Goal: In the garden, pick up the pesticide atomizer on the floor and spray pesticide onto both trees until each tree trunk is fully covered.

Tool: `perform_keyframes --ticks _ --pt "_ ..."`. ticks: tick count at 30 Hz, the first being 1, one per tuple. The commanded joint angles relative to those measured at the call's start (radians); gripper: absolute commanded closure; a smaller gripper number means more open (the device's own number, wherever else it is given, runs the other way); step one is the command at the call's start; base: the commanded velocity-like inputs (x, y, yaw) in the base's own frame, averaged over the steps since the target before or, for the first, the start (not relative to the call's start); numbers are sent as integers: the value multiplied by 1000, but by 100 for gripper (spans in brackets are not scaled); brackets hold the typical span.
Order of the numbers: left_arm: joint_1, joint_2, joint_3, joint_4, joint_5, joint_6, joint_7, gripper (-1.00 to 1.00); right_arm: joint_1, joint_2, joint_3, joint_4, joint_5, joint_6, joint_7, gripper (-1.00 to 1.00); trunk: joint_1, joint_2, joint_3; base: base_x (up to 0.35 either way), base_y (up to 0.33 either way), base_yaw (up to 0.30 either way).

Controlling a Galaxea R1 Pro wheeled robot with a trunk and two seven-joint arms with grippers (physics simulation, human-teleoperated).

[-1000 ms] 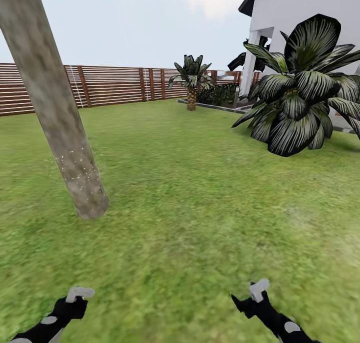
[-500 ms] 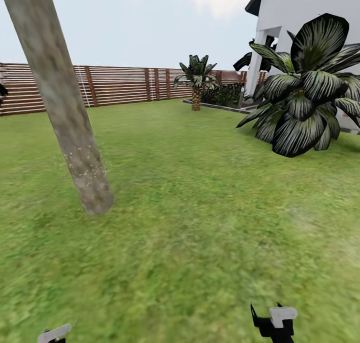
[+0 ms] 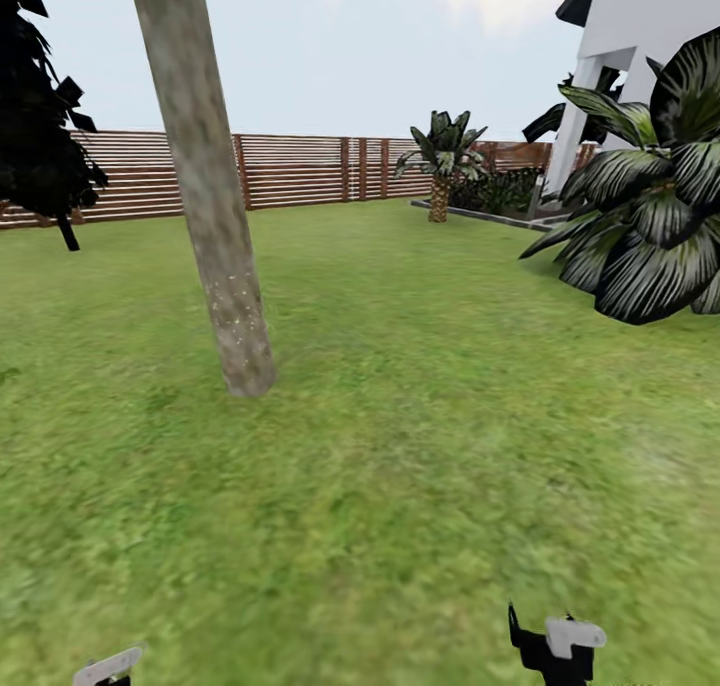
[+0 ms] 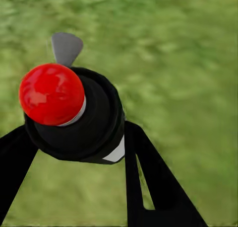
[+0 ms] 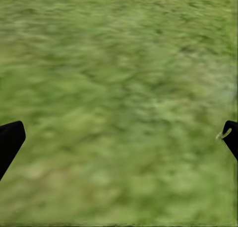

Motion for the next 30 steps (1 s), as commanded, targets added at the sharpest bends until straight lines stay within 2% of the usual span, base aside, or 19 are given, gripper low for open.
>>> perform_keyframes --ticks 1,8,10,12,30 --pt "-1 0 5 1 -3 -3 1 100 -1 3 -7 4 11 -4 -17 -100 -1 0 0 -338 0 280" --pt "-1 -2 5 2 -4 -2 0 100 -1 13 -2 54 25 -3 -38 -100 -1 0 4 -229 0 280" --pt "-1 -2 4 2 -6 -2 -4 100 -1 13 -2 54 57 -3 -39 -100 -1 0 4 -6 0 280" --pt "-1 -2 3 2 -9 -2 -10 100 -1 13 -2 54 66 -3 -39 -100 -1 0 5 -2 0 280" --pt "-1 0 3 0 -7 -3 -11 100 -1 13 -2 55 71 -3 -39 -100 -1 0 5 0 0 280"
